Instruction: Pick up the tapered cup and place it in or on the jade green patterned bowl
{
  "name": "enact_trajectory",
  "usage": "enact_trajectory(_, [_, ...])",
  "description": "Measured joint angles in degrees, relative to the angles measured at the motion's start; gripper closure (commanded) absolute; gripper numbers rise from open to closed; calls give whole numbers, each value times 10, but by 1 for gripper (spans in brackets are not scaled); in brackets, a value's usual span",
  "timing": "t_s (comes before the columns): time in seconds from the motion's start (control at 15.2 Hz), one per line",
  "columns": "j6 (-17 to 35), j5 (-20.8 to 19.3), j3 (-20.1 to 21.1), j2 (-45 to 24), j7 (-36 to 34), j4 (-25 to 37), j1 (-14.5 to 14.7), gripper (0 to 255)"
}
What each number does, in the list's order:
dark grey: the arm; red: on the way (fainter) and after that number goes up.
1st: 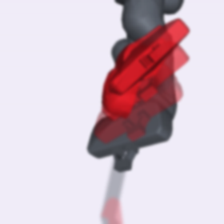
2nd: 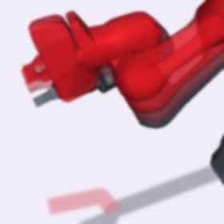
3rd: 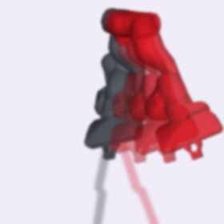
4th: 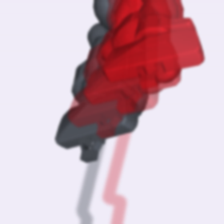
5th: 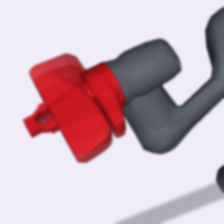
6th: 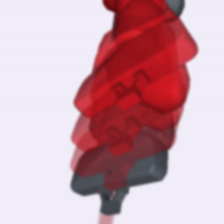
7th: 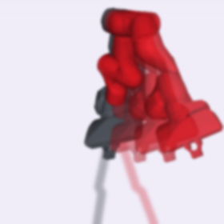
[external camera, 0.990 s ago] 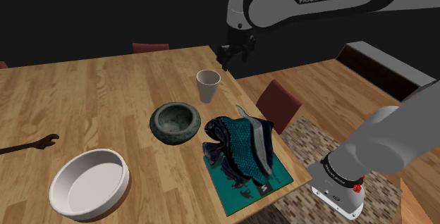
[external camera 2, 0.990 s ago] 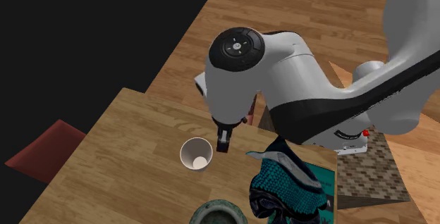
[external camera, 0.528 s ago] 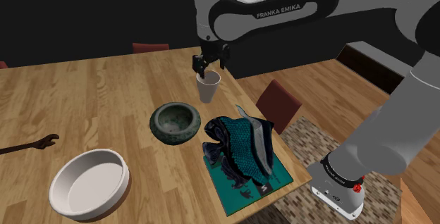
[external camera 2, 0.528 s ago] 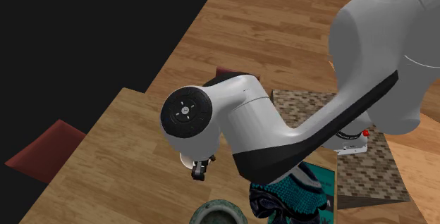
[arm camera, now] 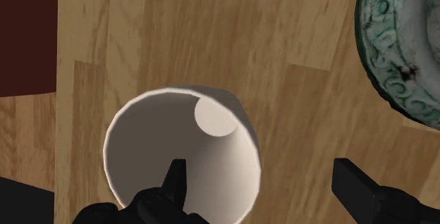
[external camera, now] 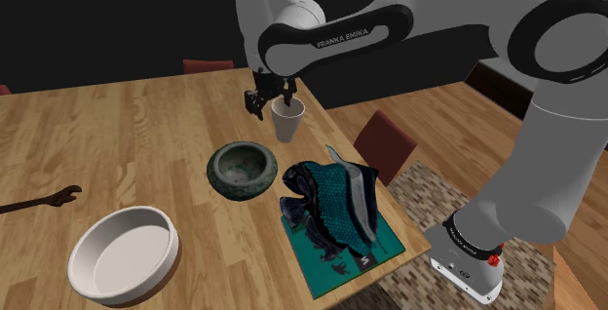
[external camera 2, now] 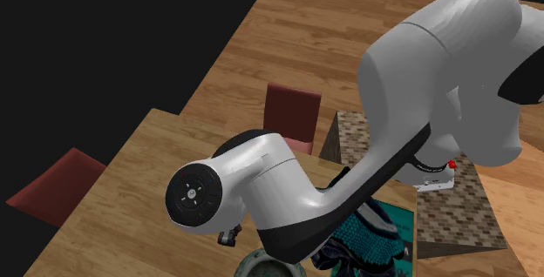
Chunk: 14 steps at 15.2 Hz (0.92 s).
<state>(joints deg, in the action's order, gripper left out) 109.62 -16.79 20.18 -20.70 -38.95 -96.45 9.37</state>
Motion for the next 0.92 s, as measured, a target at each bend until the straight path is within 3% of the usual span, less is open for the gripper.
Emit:
enact_trajectory(0.73, [36, -8, -5, -13, -5, -24, -3, 0])
enact_trajectory(0.79, [36, -8, -5, -13, -5, -24, -3, 255])
enact_trajectory(0.92, [36, -8, -5, -13, -5, -24, -3, 255])
